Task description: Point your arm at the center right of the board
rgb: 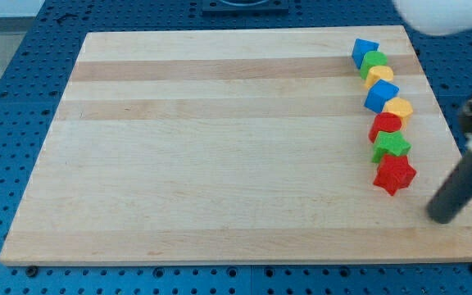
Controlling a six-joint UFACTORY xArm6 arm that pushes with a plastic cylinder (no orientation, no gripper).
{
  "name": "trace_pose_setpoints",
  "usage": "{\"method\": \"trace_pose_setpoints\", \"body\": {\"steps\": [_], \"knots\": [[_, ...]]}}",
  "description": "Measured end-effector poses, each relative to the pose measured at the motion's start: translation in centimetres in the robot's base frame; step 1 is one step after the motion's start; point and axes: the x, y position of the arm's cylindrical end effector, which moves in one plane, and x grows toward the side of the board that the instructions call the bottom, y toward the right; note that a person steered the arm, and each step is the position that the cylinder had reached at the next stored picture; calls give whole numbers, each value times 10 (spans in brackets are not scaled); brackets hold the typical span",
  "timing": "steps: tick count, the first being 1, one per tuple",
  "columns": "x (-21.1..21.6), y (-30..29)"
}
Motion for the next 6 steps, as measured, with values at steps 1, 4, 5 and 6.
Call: {"method": "trace_pose_setpoints", "body": {"steps": [1,4,5,6], "knots": [[-20,58],[-105,48],[-133,38],[-152,28]]}}
